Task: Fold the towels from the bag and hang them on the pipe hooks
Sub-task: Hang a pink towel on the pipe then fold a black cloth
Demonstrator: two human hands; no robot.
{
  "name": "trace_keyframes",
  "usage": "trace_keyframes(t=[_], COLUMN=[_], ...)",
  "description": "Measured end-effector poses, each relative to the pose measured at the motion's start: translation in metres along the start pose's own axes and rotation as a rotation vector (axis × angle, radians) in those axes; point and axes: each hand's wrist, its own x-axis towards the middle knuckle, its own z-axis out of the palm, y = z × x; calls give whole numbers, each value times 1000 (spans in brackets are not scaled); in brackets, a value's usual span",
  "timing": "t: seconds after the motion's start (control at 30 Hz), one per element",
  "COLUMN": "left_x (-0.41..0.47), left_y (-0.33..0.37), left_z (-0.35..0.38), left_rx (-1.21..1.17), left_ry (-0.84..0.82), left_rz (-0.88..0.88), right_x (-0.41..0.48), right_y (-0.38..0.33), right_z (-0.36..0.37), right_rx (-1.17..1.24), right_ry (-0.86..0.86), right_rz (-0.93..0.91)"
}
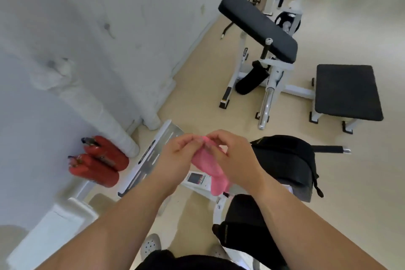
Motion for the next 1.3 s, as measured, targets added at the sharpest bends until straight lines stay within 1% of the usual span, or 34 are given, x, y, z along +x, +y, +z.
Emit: trace_keyframes(t=[0.1,0.17,0.23,0.3,0.37,0.4,0.43,0.5,0.53,0.63,0.77,0.8,0.83,0.9,0.97,1.03,1.07,1.13,1.17,1.23,1.3], left_x=[-11,-15,-16,-18,-20,-21,-23,-26,-28,-32,-43,-48,-53,-63,-76,-89,-95,-101,-103,-105,-109], left_y=[-2,-9,-18,-28,-36,-38,-39,-37,-37,-42,-77,-89,-100,-123,-139,-150,-154,-162,-164,-167,-167], left_z=[-47,-80,-115,-151,-187,-205,-221,-250,-263,-302,-354,-363,-370,-385,-400,-409,-412,-412,-411,-411,-417], left_rx=[-116,-122,12,159,159,133,111,75,91,203,438,477,501,503,399,365,394,441,428,356,229], left_ry=[95,115,95,57,63,77,86,70,58,-11,-214,-230,-217,-136,-119,-167,-174,-157,-130,-45,96], left_rz=[30,30,61,83,62,60,71,88,97,112,-10,-35,-51,-100,-179,-215,-213,-213,-216,-238,-269], right_x=[22,34,44,54,62,65,67,72,74,78,85,88,92,97,101,107,111,121,126,136,142], right_y=[-30,-54,-77,-97,-117,-126,-132,-142,-147,-157,-176,-181,-185,-191,-200,-213,-221,-243,-253,-267,-269], right_z=[30,51,76,102,127,139,151,175,186,215,243,251,259,273,285,296,301,311,315,322,324], right_rx=[39,71,135,275,362,322,211,-22,-70,-99,-8,-1,3,24,94,256,359,537,571,537,438], right_ry=[-28,-71,-107,-102,-100,-111,-116,-74,-47,-51,-108,-128,-147,-166,-175,-128,-93,-62,-72,-87,-84], right_rz=[-12,-6,37,108,151,155,160,187,202,202,255,254,248,231,233,281,319,360,344,273,211])
